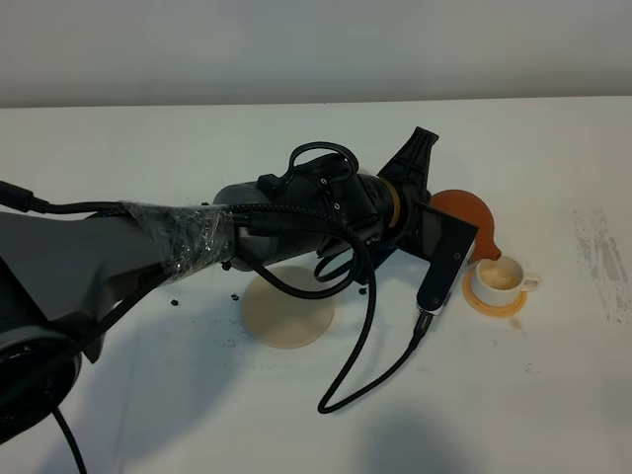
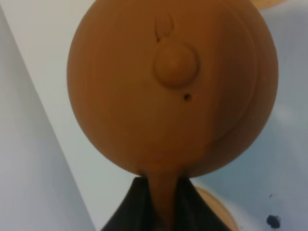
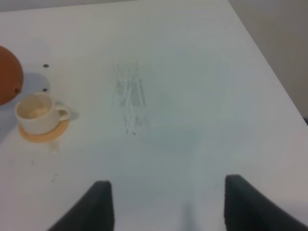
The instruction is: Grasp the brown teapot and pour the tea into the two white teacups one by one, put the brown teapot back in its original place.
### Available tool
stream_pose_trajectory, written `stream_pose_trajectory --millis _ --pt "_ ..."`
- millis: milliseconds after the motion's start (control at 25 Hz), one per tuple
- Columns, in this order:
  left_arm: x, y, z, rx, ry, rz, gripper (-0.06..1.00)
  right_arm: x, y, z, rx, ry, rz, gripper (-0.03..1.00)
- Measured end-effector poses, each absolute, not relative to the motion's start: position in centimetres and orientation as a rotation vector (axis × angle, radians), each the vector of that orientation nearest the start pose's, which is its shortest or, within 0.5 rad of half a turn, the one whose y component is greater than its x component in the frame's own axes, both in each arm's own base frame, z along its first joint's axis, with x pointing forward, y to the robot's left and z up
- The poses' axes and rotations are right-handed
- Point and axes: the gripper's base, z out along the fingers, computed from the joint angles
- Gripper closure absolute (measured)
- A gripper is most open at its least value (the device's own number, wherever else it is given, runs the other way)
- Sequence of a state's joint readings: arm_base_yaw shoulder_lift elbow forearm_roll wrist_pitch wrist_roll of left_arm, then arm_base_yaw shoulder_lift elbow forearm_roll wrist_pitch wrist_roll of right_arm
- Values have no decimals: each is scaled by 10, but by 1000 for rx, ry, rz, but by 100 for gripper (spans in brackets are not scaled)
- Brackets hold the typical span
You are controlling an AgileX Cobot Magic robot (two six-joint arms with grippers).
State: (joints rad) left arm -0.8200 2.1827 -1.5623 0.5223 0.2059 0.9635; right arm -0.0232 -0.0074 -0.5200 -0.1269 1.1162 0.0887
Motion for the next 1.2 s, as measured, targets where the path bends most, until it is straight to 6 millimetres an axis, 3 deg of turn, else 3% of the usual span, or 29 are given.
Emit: stream_pose_trajectory --millis 320,560,1200 --pt "341 -353 164 2091 962 465 85 -11 -10 279 128 2064 -112 47" --pt "345 -356 154 2111 961 473 85 -11 -10 279 128 2064 -112 47" --pt "352 -360 161 2125 883 561 85 -11 -10 279 128 2064 -112 47"
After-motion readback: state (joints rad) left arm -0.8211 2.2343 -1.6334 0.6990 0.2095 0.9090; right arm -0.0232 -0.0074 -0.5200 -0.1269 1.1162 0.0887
